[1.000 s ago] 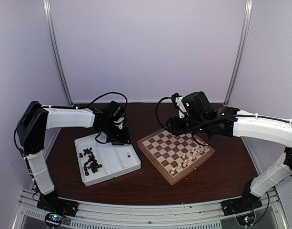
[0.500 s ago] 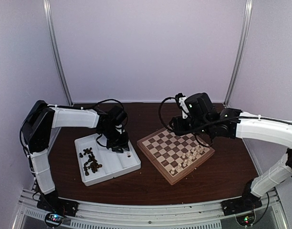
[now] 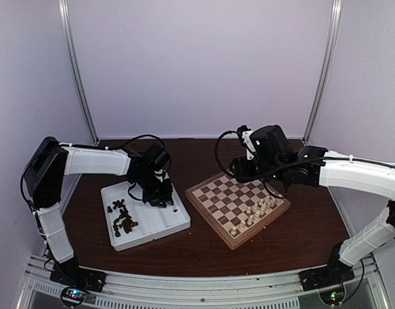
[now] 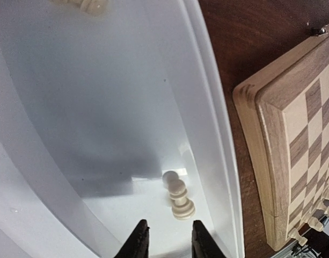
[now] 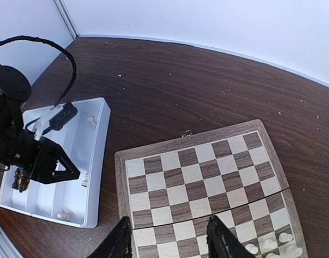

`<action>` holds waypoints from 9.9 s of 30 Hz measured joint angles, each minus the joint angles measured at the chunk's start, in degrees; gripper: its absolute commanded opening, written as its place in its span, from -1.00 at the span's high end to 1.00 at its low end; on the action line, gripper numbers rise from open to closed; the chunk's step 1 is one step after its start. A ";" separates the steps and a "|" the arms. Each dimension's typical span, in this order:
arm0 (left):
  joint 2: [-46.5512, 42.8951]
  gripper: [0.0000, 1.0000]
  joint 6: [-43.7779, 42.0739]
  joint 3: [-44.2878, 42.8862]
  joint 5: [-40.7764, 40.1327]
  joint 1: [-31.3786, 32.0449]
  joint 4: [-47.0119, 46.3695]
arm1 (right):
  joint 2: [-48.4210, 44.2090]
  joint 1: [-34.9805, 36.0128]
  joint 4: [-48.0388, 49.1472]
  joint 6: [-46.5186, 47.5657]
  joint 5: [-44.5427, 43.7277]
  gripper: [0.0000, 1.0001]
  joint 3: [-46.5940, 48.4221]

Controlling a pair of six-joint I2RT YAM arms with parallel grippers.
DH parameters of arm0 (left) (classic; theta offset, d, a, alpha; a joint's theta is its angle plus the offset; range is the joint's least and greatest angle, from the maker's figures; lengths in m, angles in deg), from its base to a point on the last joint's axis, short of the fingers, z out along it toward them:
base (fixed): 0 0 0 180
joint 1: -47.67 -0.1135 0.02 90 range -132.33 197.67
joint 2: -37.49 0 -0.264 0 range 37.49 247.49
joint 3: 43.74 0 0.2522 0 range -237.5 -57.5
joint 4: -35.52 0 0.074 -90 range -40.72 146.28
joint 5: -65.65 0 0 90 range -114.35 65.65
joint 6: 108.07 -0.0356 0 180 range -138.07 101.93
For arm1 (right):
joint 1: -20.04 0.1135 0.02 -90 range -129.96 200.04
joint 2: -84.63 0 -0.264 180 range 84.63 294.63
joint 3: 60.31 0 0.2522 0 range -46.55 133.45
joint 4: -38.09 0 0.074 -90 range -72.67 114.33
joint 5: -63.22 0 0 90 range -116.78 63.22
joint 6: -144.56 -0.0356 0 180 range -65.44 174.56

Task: Set up the chess pieces on the board
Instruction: Pick up the chess piece from the storage box, then place the chess piece on the chessboard.

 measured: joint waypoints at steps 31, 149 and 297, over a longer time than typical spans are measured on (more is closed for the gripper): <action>13.14 0.46 2.23 -16.90 -9.64 4.94 20.09 | 0.00 -0.66 0.94 0.00 -0.57 0.06 -1.05; 15.37 0.42 -46.64 -19.10 -9.53 3.08 14.29 | 0.22 -1.01 -0.15 -0.22 0.13 0.05 0.04; -24.72 0.27 -53.07 19.67 9.35 4.72 -25.64 | 26.45 -1.25 25.14 -34.18 53.02 0.99 7.02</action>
